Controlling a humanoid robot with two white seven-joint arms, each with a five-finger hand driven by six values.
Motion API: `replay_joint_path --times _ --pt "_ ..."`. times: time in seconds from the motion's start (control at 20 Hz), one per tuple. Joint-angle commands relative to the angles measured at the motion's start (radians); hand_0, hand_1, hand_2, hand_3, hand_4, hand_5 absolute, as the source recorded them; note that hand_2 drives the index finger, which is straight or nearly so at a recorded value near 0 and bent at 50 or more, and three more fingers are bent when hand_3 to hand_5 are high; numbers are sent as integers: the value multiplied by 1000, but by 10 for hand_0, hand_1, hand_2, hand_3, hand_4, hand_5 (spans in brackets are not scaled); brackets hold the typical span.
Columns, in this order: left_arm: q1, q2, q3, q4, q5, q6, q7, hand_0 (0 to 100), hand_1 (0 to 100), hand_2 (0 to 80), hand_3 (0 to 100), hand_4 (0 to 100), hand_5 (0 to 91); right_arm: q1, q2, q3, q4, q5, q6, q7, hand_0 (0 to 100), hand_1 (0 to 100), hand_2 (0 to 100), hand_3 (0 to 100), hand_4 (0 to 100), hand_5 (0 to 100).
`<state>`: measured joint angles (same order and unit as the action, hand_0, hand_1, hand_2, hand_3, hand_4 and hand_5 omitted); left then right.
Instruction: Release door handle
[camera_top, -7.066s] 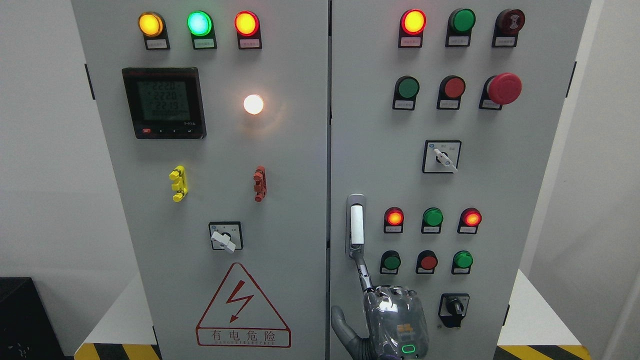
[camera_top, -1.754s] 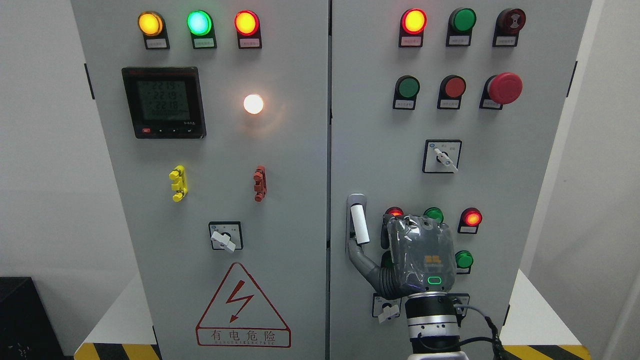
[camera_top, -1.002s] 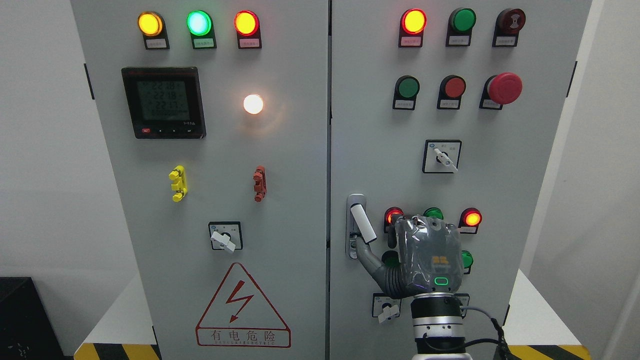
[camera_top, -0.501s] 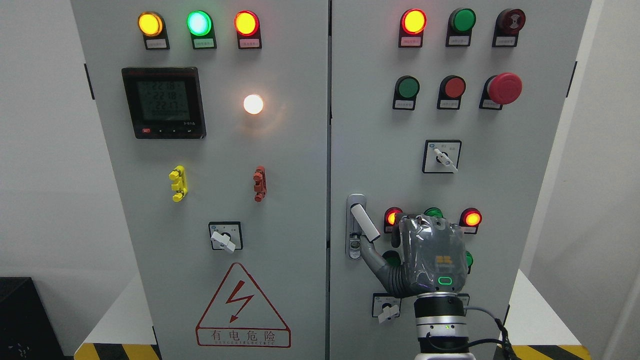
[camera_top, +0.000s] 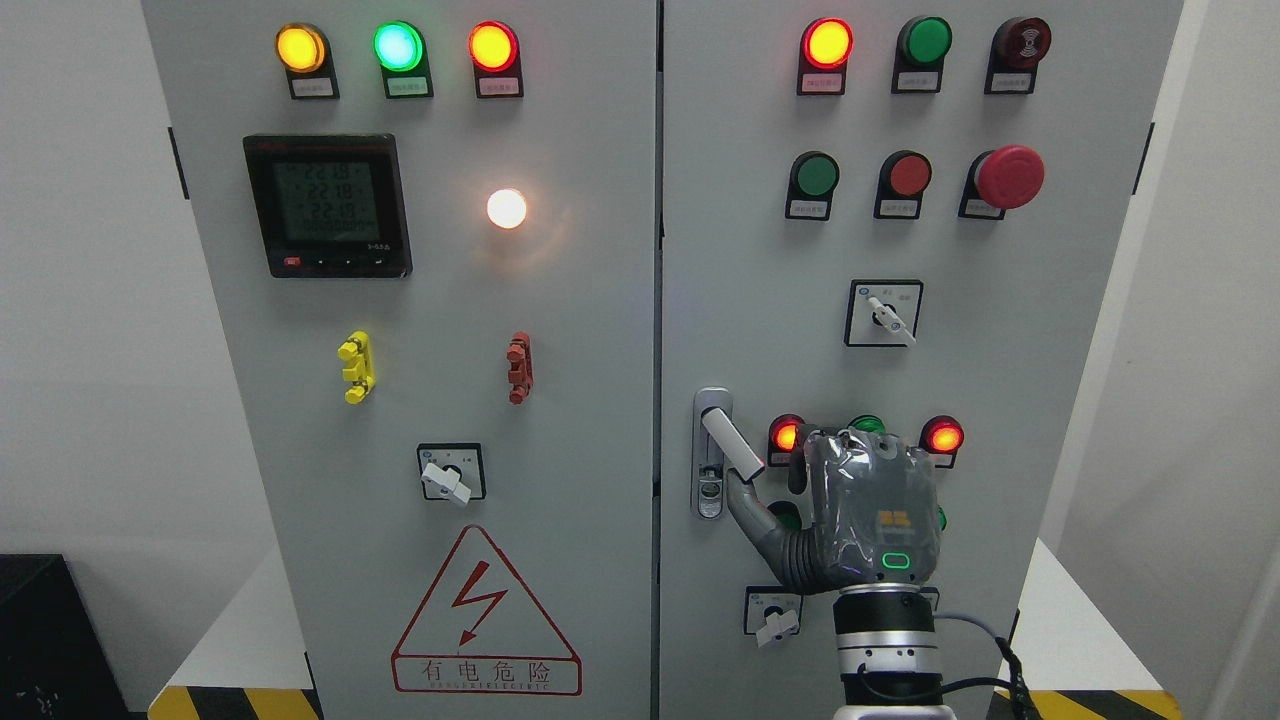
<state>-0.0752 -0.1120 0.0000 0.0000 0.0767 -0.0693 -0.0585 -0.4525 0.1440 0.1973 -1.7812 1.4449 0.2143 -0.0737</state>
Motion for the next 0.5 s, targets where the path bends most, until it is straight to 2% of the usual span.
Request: replay_joint_path --times 0.0,0.45 --pt "0 0 -21 -20 0 0 0 0 0 21 93 14 0 0 0 -10 -15 0 -1 2 325 381 800 1000 987 928" --pt "0 0 -21 -20 0 0 0 0 0 22 92 13 0 -6 -1 -10 -18 0 -1 3 327 382 799 1000 988 928"
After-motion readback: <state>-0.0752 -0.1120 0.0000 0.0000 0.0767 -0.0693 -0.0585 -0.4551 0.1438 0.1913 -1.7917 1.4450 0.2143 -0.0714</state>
